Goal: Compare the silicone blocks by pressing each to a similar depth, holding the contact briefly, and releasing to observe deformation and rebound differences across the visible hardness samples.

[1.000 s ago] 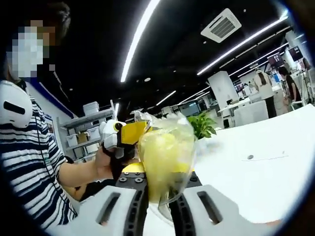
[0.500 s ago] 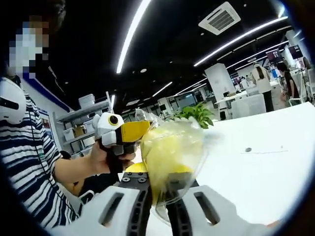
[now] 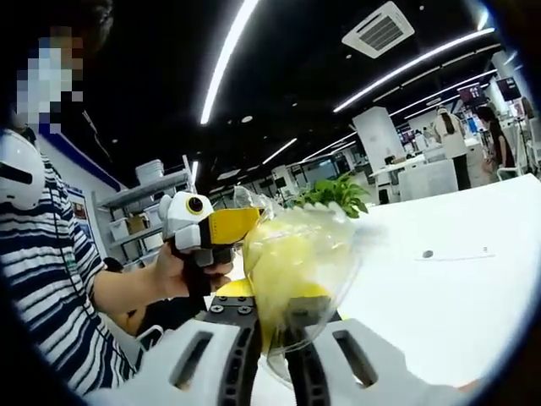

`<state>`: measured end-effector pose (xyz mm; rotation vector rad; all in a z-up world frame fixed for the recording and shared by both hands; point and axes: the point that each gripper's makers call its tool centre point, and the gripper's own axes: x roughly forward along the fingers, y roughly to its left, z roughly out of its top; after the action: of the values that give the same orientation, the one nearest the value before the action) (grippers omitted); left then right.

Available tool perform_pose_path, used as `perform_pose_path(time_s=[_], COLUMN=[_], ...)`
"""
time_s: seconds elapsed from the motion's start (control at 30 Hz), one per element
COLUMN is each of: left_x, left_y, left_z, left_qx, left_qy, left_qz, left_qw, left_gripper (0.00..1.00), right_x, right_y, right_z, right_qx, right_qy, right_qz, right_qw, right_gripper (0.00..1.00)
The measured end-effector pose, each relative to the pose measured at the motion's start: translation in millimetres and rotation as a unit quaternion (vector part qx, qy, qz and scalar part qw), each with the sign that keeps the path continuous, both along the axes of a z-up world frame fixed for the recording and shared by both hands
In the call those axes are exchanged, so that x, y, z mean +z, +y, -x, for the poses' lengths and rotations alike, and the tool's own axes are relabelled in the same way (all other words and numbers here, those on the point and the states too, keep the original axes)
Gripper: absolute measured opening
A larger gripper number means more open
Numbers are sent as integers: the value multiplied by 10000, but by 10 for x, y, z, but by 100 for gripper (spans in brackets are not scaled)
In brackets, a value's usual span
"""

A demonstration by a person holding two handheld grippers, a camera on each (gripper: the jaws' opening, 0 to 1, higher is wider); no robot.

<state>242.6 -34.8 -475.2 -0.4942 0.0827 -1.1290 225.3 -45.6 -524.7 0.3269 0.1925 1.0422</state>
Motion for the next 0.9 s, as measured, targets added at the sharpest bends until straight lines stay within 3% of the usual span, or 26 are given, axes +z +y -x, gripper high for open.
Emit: perform_pose_path(time_s=[0.47, 0.9], left_x=[44, -51], left_y=[-10, -10], left_z=[25, 45], left_qx=[-6, 91], left_qy=[-27, 137], left_qz=[85, 21], left_qw=[10000, 9999], left_gripper=[0, 0], right_x=[44, -54], right_y=[13, 16], right_z=[48, 64], right_qx=[-17, -12], right_qy=[-115, 33], right_qz=[9, -74], right_qw=[9999, 10000], right_gripper=[4, 4])
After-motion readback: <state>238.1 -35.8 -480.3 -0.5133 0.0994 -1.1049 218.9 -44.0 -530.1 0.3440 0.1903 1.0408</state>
